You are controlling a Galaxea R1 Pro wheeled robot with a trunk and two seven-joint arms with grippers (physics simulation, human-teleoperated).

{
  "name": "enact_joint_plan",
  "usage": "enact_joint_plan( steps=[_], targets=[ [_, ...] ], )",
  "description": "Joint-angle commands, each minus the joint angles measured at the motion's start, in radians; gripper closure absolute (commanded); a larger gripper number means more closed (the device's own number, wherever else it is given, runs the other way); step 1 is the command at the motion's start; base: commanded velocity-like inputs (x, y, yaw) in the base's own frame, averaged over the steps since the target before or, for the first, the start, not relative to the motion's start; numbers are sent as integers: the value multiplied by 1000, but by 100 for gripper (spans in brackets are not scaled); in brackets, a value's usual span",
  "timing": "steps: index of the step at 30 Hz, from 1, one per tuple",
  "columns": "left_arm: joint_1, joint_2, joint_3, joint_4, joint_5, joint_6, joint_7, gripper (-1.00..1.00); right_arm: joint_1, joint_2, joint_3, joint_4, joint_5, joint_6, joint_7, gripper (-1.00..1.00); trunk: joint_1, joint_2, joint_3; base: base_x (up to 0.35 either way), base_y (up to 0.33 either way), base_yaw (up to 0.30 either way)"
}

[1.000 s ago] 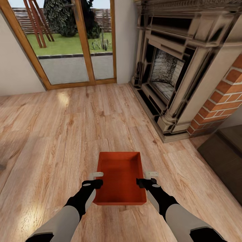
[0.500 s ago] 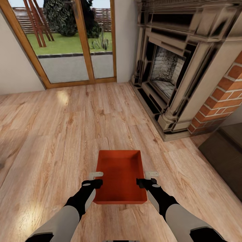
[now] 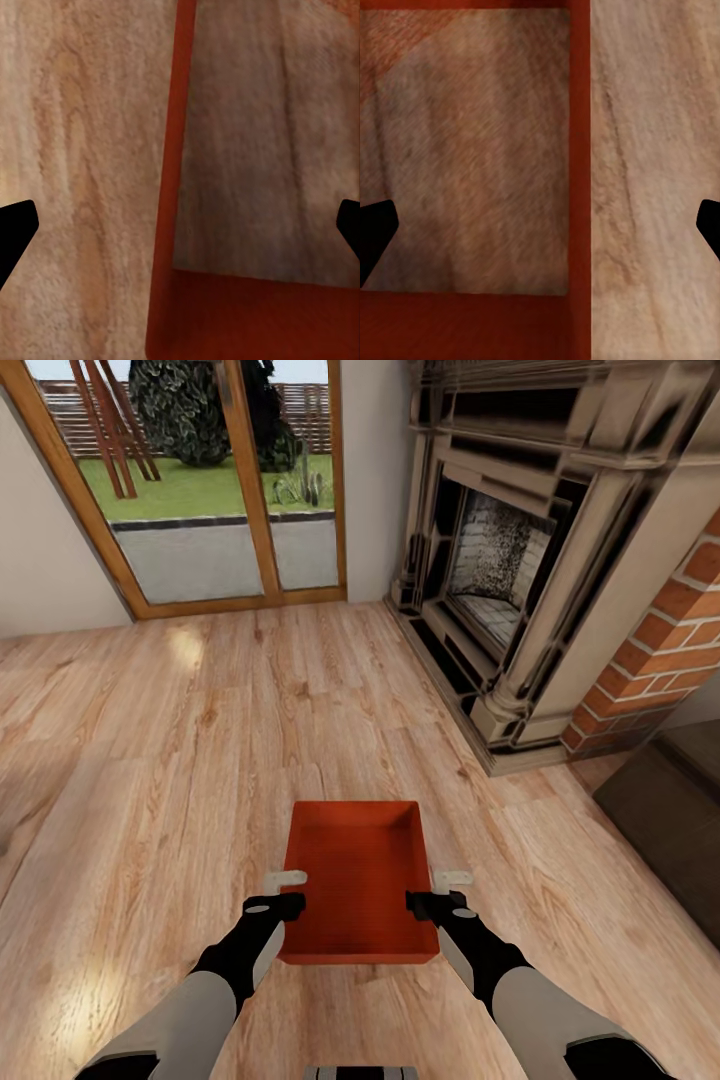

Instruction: Move the two storage containers from the living room to the garage. In the garage, place one container on the floor and stack the other container on top of it (either order is fine).

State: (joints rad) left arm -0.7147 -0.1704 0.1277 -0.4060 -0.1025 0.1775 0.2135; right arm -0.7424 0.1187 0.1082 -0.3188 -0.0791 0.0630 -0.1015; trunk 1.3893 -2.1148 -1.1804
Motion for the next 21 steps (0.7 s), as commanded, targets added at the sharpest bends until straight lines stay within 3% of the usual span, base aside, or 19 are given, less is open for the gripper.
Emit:
enact_joint_plan(
  steps=[1, 21],
  targets=[
    [0, -1, 6, -2, -10, 6, 0, -100, 0, -1, 8, -2, -8, 6, -7, -100, 0, 0, -1, 0, 0, 0],
    [0, 2, -6, -9, -23, 5, 1, -100, 0, -1, 8, -2, -9, 6, -9, -100, 0, 0, -1, 0, 0, 0]
  ],
)
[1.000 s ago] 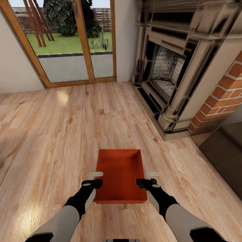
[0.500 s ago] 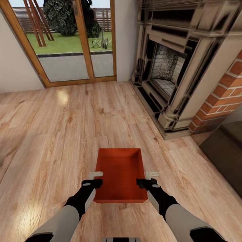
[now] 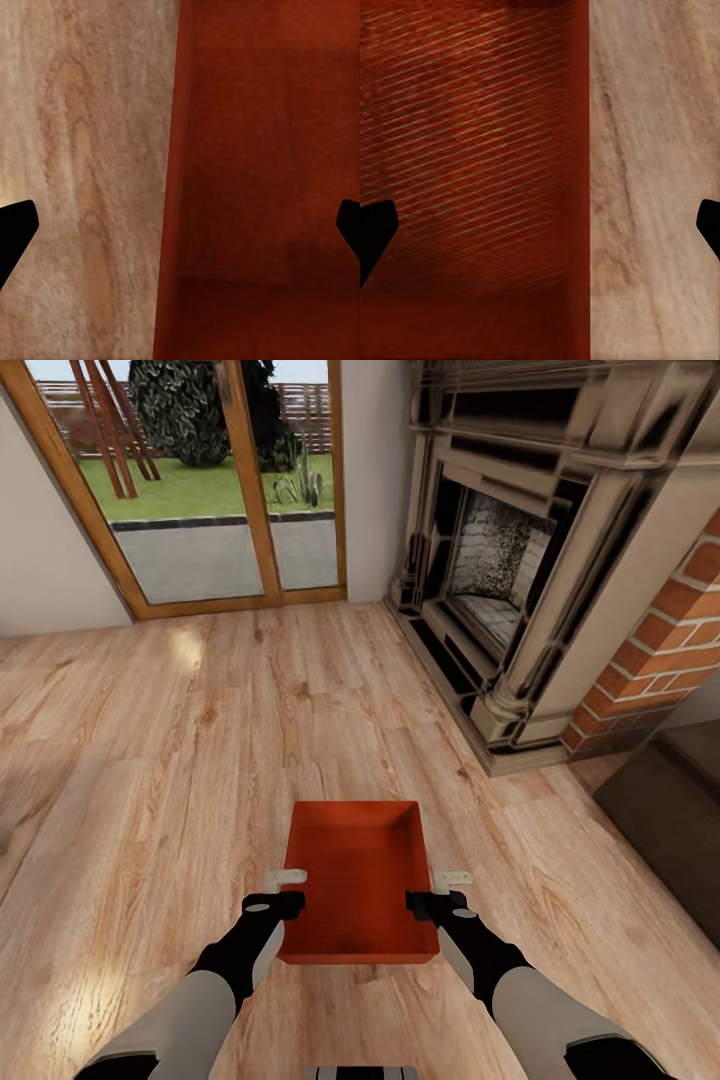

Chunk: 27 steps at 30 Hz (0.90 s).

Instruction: Move the two storage containers from the living room to the garage. In the garage, place one container on the floor and stack the other container on top of it (either order is fine).

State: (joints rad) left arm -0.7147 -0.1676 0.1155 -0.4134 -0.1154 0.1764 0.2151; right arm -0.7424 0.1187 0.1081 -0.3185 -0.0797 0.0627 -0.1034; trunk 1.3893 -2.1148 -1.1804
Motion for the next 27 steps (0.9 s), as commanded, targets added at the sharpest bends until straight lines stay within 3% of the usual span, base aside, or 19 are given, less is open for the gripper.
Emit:
enact_joint_plan(
  steps=[1, 19, 23, 27],
  targets=[
    [0, -1, 6, -2, -10, 6, 0, -100, 0, -1, 8, -2, -8, 6, -7, -100, 0, 0, -1, 0, 0, 0],
    [0, -1, 6, -2, -10, 6, -2, -100, 0, -3, 5, -4, -5, 0, -2, -100, 0, 0, -1, 0, 0, 0],
    [0, -1, 6, -2, -10, 6, -2, -100, 0, -35, 10, -4, -2, 5, 2, -100, 0, 0, -1, 0, 0, 0],
    [0, -1, 7, -2, -10, 6, -2, -100, 0, -37, 11, -4, 0, 5, 3, -100, 0, 0, -1, 0, 0, 0]
  ],
)
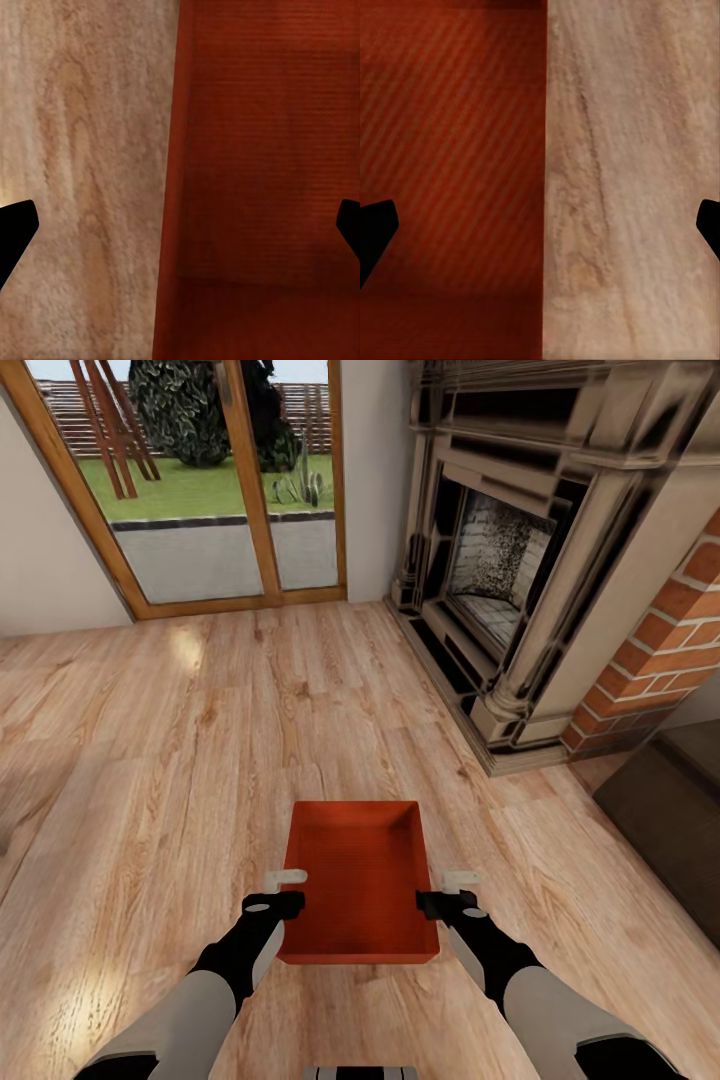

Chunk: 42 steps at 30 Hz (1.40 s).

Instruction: Move the two storage containers from the living room to the garage. In the garage, place one container on the floor and stack the other container on top of it (either order is fine).

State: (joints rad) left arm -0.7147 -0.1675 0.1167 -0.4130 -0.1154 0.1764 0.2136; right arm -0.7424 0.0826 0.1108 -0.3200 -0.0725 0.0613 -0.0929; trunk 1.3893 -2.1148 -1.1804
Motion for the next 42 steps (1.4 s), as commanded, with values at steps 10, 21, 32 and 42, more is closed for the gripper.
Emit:
enact_joint_plan(
  steps=[10, 21, 32, 42],
  targets=[
    [0, -1, 6, -2, -10, 6, 0, -100, 0, -1, 9, -2, -7, 6, -6, -100, 0, 0, -1, 0, 0, 0],
    [0, 0, 6, -3, -10, 6, 0, -100, 0, 1, 8, -2, -6, 6, -5, -100, 0, 0, -1, 0, 0, 0],
    [0, 0, 7, -3, -10, 6, 1, -100, 0, 17, 8, -2, -10, 2, -10, -100, 0, 0, -1, 0, 0, 0],
    [0, 1, 8, -3, -10, 6, 1, -100, 0, 8, 6, -2, -12, 5, -6, -100, 0, 0, -1, 0, 0, 0]
  ],
)
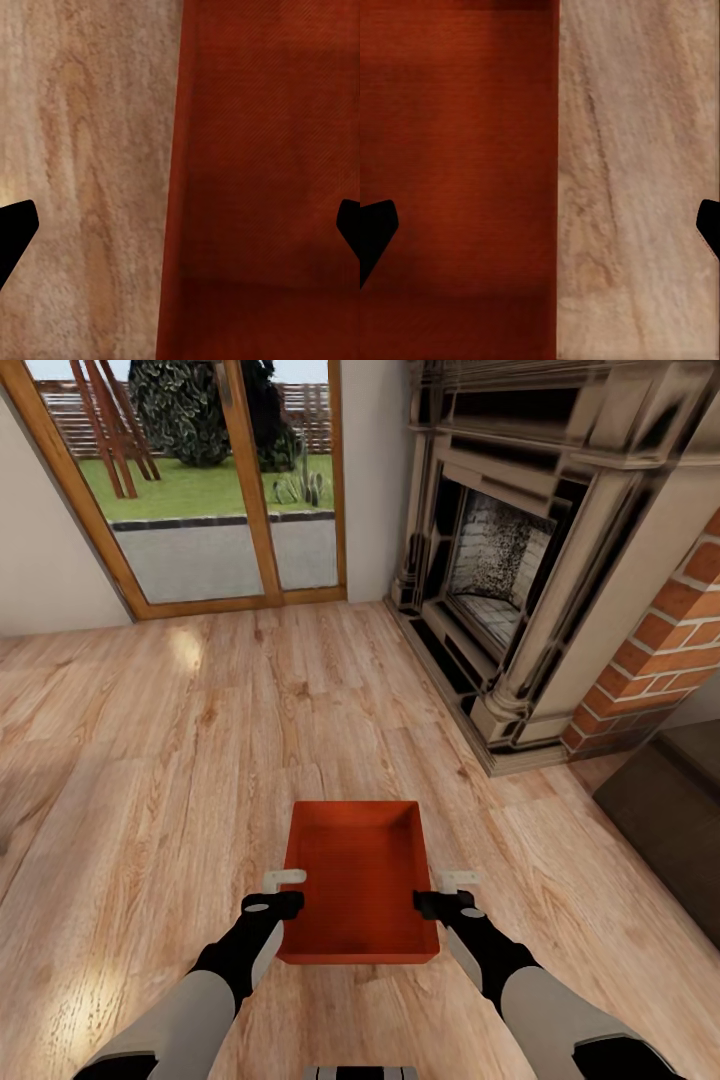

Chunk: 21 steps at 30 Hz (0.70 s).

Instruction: Move the two storage containers from the living room to the garage. In the garage, place one container on the floor and stack the other container on top of it (either order is fine).

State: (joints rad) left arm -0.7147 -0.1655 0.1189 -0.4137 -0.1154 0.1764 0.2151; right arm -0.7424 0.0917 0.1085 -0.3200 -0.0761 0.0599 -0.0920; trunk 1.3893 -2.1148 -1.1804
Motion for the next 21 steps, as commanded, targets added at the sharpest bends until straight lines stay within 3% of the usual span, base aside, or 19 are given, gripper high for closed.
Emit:
enact_joint_plan(
  steps=[1, 5, 21],
  targets=[
    [0, -1, 6, -2, -10, 6, 0, -100, 0, -1, 8, -2, -8, 6, -6, -100, 0, 0, -1, 0, 0, 0],
    [0, -2, 5, -2, -10, 6, 0, -100, 0, -2, 9, -2, -8, 5, -6, -100, 0, 0, -1, 0, 0, 0],
    [0, 4, 7, -2, -10, 6, 0, -100, 0, 2, 10, -2, -7, 5, -8, -100, 61, -112, -51, 0, 0, 0]
  ],
)
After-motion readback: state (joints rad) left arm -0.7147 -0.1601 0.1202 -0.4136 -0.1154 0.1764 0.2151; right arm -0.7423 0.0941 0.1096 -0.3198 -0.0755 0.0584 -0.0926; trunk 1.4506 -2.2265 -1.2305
